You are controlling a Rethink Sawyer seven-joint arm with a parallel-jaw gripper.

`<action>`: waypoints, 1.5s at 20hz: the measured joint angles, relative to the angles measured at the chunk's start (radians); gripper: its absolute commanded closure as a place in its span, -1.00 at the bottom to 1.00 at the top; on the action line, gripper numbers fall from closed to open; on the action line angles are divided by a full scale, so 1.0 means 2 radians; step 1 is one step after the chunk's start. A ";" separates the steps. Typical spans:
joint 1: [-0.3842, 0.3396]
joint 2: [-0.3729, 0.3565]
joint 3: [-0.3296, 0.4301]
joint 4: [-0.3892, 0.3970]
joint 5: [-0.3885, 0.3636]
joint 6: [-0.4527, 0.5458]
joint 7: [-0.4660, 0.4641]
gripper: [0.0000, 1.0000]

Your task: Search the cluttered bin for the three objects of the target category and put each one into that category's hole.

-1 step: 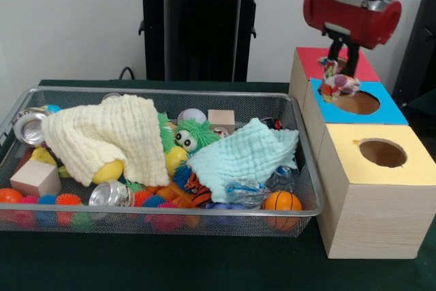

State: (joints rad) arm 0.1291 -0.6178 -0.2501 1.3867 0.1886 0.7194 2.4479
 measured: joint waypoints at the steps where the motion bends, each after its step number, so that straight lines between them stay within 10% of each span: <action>1: 0.005 0.005 -0.001 -0.002 0.000 -0.007 0.000 1.00; 30: 0.060 0.068 -0.039 -0.023 0.039 -0.080 0.000 1.00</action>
State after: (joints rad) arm 0.2492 -0.4813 -0.3286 1.3397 0.2662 0.5588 2.4479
